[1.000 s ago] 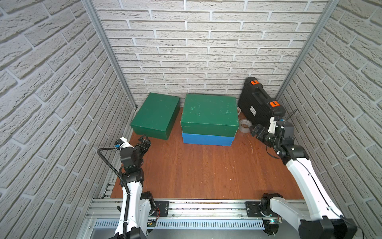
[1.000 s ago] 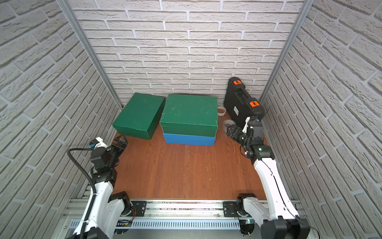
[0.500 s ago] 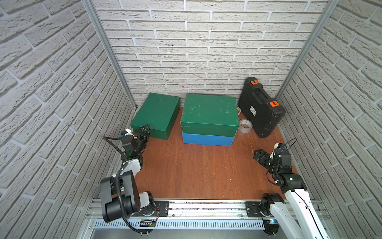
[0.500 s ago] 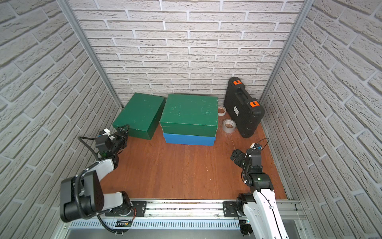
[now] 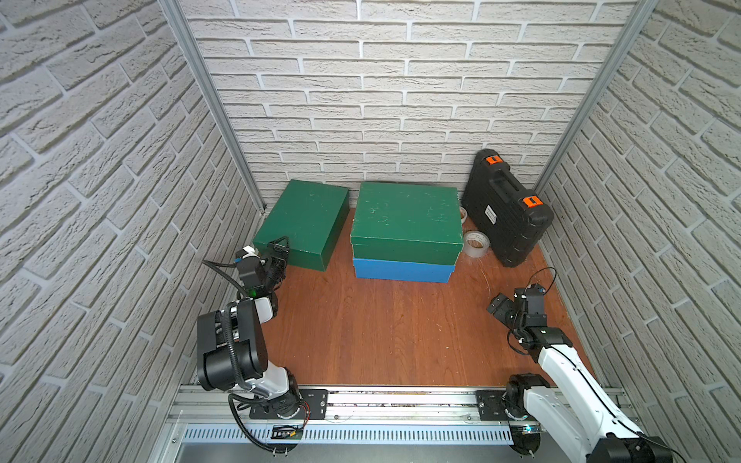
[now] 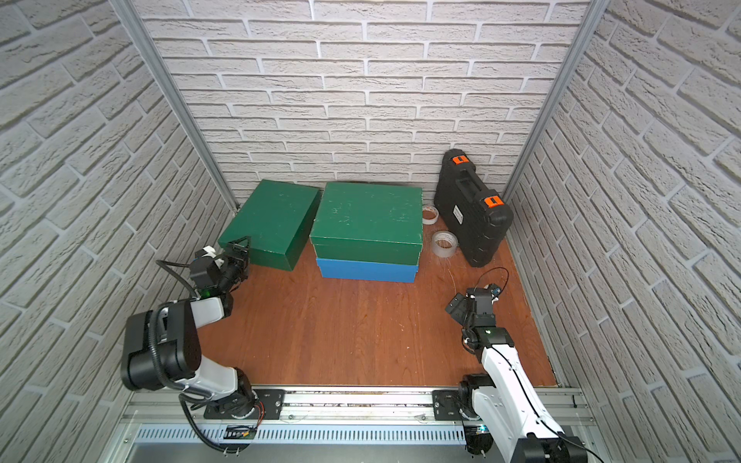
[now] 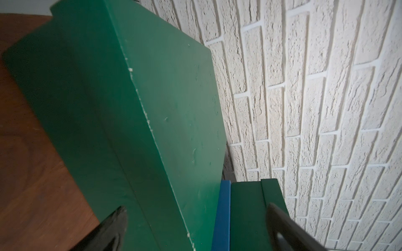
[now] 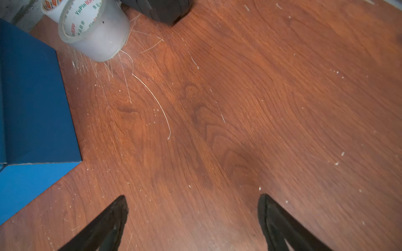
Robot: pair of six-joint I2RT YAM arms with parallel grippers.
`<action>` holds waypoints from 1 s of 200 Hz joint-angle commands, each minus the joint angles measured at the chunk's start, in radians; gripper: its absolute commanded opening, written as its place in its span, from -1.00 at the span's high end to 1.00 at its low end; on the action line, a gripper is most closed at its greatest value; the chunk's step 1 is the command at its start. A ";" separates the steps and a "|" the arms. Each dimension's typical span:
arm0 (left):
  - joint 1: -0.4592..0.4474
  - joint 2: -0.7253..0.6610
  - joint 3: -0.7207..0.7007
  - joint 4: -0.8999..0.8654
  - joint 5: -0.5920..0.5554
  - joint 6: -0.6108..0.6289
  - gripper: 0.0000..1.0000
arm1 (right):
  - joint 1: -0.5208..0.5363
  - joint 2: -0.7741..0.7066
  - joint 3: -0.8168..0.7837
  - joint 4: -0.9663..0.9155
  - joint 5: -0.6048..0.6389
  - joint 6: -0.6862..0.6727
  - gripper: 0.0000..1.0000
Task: Stack the shoeboxes
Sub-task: Move the shoebox to the center of the board.
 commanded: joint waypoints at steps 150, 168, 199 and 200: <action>0.029 0.372 0.119 0.458 0.046 -0.172 -0.50 | 0.048 0.033 0.024 0.073 0.055 0.007 -0.88; 0.032 0.407 0.128 0.482 0.052 -0.192 -0.30 | 0.050 0.036 0.027 0.072 0.060 0.007 -0.88; 0.039 0.448 0.124 0.553 0.051 -0.227 -0.03 | 0.055 0.039 0.028 0.072 0.065 0.007 -0.88; 0.038 0.448 0.124 0.554 0.051 -0.227 -0.03 | 0.056 0.039 0.028 0.072 0.065 0.007 -0.88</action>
